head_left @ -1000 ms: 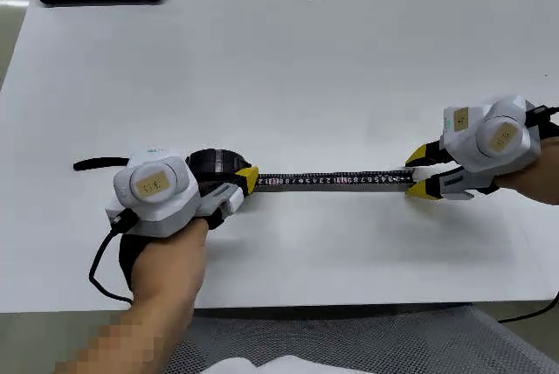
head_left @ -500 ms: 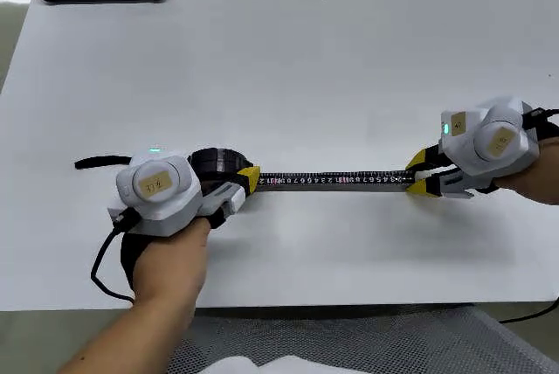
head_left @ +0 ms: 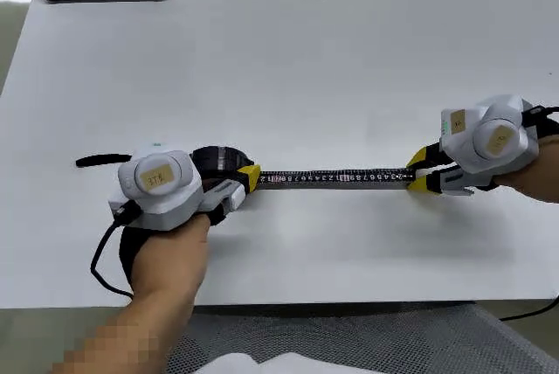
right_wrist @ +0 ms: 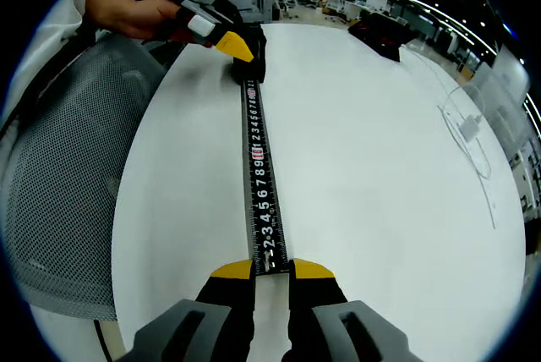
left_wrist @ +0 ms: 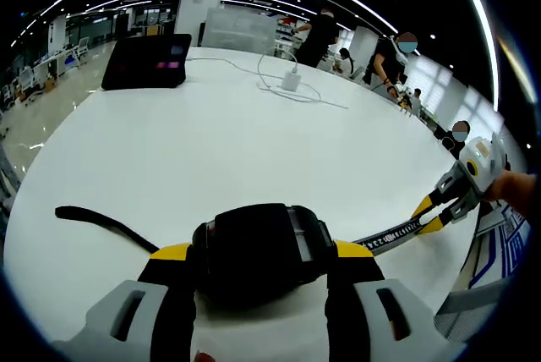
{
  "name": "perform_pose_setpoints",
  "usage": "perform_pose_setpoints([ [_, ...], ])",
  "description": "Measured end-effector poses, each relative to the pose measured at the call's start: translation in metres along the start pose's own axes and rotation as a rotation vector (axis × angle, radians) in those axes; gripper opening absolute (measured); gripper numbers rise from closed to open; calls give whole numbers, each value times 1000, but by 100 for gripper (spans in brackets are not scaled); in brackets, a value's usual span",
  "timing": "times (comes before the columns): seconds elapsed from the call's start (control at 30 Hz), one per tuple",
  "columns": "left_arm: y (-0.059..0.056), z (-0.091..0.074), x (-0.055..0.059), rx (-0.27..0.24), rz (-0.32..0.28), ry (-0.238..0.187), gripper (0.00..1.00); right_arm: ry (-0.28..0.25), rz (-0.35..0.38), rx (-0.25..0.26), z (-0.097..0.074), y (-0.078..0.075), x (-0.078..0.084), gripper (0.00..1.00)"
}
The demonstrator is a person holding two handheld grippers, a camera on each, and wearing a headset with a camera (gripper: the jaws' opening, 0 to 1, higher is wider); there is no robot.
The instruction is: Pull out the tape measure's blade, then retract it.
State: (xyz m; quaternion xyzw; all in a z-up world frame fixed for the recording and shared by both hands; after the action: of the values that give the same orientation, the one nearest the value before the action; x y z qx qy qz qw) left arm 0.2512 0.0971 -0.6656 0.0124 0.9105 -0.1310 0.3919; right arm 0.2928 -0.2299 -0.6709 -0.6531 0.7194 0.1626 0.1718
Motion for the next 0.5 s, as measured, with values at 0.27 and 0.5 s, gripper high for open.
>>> perform_pose_setpoints([
  [0.27,0,-2,-1,2,-15,4,58,6,0,6,0,-1,-1,11],
  [0.5,-1,-2,0,7,-29,7,58,-17,12,2,0,-4,-8,11],
])
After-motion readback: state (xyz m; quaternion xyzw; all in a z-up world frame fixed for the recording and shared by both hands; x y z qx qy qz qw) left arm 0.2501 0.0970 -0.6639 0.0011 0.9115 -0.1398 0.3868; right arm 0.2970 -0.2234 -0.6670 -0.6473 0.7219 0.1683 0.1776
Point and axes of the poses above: the centre of the closed fingertips' face, and the gripper's own axes: z roughly forward along the fingers, y roughly to its left, x roughly out of its underside, the point moved 9 cm from there along -z, roughly backward along the fingers
